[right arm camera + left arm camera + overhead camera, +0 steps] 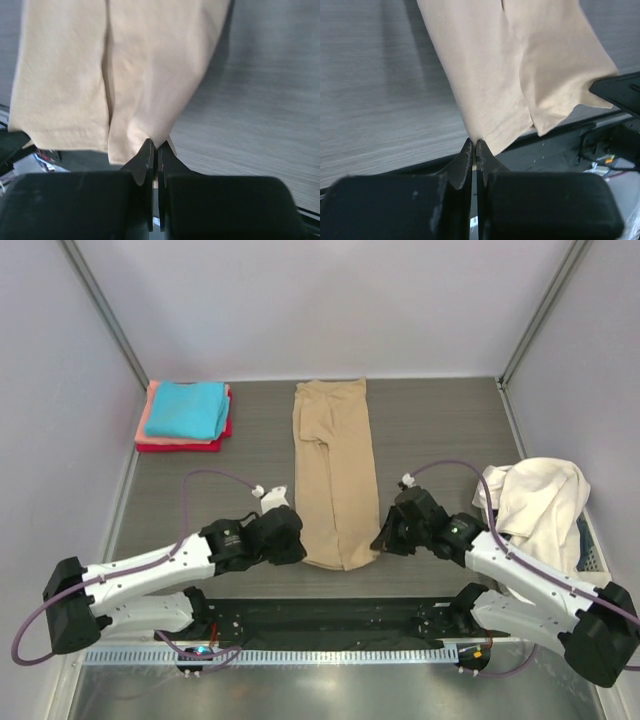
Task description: Fold and stack the t-shirts
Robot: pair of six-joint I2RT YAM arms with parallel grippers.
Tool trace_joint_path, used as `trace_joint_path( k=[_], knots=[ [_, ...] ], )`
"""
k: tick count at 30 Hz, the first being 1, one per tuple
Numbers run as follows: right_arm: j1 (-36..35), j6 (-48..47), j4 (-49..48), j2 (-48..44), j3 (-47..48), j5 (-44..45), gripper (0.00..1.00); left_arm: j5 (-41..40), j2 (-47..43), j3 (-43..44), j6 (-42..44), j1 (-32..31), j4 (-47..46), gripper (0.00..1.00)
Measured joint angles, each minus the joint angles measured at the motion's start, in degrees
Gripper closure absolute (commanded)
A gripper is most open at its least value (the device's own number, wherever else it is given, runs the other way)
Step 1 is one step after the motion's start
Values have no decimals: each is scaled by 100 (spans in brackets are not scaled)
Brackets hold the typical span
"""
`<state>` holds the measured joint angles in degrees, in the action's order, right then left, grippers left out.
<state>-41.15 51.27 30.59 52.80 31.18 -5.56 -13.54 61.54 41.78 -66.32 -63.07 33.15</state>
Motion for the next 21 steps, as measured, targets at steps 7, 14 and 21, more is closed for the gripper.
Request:
trace_joint_path(
  k=[7, 14, 21],
  knots=[
    [437, -525, 203, 1427, 1952, 509, 99, -131, 398, 1274, 931, 1130, 595, 100],
    [1237, -1255, 157, 3154, 3633, 616, 99, 299, 1639, 2186, 1961, 2553, 463, 100],
    [1672, -1657, 164, 4118, 4428, 579, 99, 820, 3021, 3215, 2682, 3283, 210, 100]
  ],
)
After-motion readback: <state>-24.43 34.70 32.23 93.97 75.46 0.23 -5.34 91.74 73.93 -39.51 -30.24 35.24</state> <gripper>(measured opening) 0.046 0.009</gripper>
